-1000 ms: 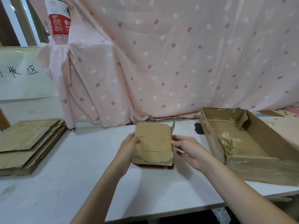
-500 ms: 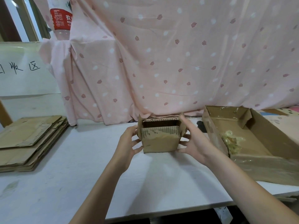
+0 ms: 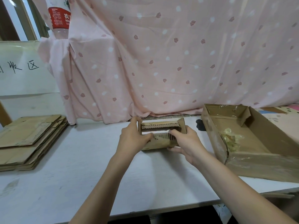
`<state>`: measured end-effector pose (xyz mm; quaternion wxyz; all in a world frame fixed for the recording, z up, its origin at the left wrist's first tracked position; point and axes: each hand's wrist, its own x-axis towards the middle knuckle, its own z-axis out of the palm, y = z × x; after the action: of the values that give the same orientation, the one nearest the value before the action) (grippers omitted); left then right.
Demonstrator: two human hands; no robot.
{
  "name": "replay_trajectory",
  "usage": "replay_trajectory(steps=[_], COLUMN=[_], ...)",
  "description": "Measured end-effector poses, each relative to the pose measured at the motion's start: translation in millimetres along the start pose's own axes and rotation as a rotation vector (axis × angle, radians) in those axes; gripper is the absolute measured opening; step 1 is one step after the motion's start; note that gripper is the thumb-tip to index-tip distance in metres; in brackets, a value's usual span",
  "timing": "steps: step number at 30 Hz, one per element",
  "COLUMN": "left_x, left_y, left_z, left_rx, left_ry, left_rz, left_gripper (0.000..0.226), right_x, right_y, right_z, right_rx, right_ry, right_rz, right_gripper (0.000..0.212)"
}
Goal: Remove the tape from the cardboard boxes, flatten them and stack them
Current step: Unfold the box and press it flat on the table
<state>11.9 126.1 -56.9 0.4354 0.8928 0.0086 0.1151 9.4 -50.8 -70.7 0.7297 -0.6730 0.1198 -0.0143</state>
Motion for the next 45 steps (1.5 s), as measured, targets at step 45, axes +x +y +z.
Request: replay_trajectory(steps=[45], left_x=[-1.9], left_y=[-71.2], left_z=[83.3], left_rx=[0.757], left_ry=[-0.256], left_rz=[0.222], left_gripper=[0.035], right_x=[20.3], right_y=[76.0], right_z=[10.5], right_rx=[-1.602], right_ry=[-0.038], right_rz=[-0.313], right_gripper=[0.050])
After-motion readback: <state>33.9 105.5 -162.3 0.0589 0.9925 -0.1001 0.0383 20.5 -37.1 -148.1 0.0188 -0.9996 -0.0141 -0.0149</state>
